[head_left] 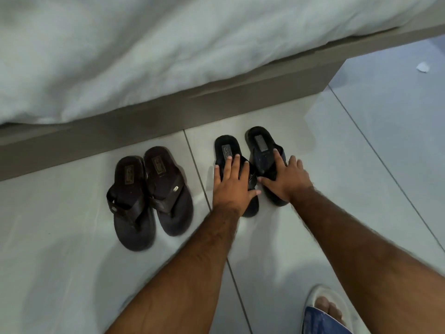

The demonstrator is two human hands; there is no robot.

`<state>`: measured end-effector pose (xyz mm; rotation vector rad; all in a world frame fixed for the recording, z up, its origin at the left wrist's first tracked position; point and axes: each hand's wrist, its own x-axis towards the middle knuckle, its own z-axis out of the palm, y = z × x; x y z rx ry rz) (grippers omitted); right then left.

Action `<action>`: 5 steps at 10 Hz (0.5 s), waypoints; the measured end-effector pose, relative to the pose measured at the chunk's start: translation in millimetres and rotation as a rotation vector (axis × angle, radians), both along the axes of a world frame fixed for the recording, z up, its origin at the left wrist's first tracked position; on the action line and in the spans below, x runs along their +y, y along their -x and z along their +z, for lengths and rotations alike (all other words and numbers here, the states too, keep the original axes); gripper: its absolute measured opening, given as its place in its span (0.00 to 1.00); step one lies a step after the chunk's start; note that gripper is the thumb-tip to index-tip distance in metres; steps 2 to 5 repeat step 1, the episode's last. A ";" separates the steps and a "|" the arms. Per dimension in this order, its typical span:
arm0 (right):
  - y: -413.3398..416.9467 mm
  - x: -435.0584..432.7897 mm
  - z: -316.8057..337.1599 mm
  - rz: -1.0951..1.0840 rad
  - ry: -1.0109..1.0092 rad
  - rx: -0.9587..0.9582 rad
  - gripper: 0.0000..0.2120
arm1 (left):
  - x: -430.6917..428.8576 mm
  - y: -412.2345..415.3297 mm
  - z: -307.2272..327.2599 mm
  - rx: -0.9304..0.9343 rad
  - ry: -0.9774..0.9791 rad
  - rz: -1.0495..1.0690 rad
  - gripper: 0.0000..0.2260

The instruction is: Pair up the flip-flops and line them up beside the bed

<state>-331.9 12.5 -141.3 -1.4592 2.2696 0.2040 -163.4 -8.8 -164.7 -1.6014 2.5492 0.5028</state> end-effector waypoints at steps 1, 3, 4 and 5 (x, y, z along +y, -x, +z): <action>8.2 1.7 34.6 0.168 0.212 0.129 0.44 | -11.6 -10.3 37.9 0.018 0.141 -0.031 0.38; 8.2 1.7 34.6 0.168 0.212 0.129 0.44 | -11.6 -10.3 37.9 0.018 0.141 -0.031 0.38; 8.2 1.7 34.6 0.168 0.212 0.129 0.44 | -11.6 -10.3 37.9 0.018 0.141 -0.031 0.38; 8.2 1.7 34.6 0.168 0.212 0.129 0.44 | -11.6 -10.3 37.9 0.018 0.141 -0.031 0.38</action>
